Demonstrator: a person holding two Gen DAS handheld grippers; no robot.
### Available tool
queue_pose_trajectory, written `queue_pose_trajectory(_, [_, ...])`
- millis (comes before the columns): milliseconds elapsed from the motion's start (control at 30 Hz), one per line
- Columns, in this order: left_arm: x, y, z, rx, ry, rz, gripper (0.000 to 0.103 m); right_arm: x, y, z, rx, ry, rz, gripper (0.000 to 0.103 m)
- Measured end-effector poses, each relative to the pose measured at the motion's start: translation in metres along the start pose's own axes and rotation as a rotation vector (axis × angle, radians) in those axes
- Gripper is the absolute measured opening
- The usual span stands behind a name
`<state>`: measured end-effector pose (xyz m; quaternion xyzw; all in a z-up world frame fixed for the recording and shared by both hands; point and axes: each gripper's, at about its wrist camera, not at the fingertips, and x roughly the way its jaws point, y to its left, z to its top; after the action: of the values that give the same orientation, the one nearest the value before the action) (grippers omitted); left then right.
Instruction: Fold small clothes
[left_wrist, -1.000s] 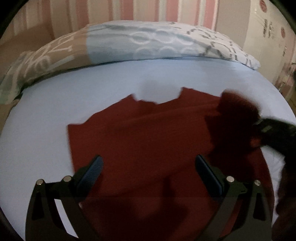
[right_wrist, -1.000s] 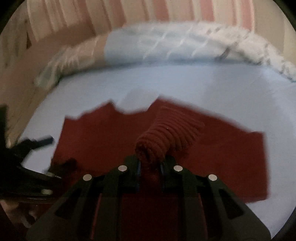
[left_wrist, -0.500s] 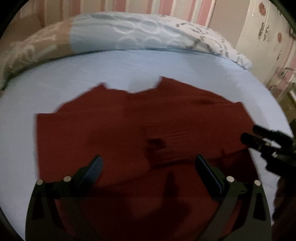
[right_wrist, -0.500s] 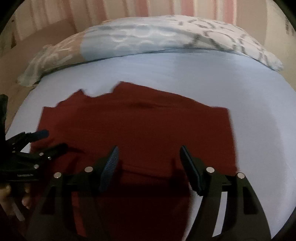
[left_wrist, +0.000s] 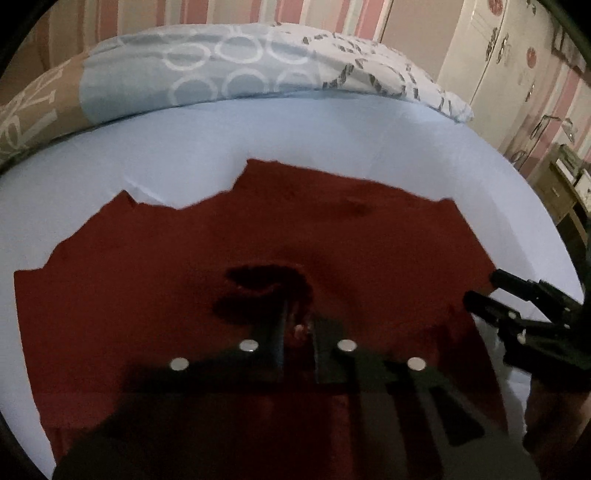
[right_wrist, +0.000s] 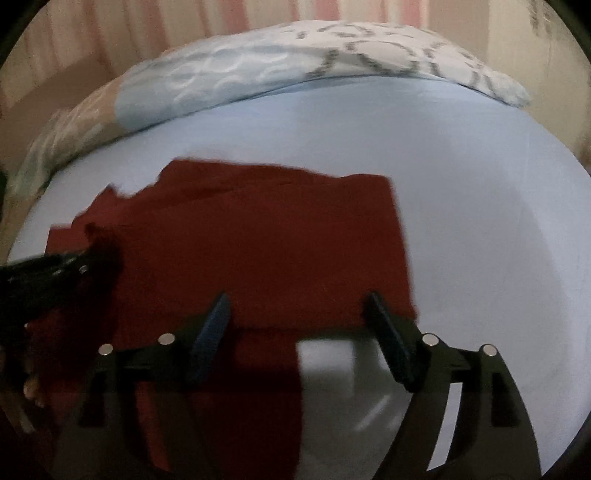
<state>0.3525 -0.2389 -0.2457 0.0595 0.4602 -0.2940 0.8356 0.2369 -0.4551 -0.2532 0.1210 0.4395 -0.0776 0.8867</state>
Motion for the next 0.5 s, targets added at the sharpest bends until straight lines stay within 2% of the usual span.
queue_pose_trajectory(67, [-0.002,0.001,0.002,0.018,-0.007,-0.004,0.008,0.002,-0.017,0.004,0.1,0.007,0.057,0.086])
queue_pose_trajectory(133, [-0.005,0.001,0.001,0.041,-0.018,-0.005,0.008,0.004,-0.03,0.008,0.156,0.02,0.074,0.088])
queue_pose_trajectory(233, [-0.009,0.006,-0.001,0.032,-0.033,-0.009,0.008,0.001,-0.05,0.011,0.225,0.015,-0.016,0.099])
queue_pose_trajectory(300, [-0.009,0.011,-0.002,0.016,-0.036,-0.023,0.008,-0.006,-0.063,0.011,0.284,-0.017,0.032,0.1])
queue_pose_trajectory(433, [-0.007,0.022,-0.003,-0.03,-0.03,-0.066,0.007,0.007,-0.077,0.01,0.326,0.055,0.046,0.098])
queue_pose_trajectory(500, [-0.009,0.023,-0.004,-0.029,-0.034,-0.073,0.007,0.009,-0.079,0.008,0.332,0.06,0.058,0.098])
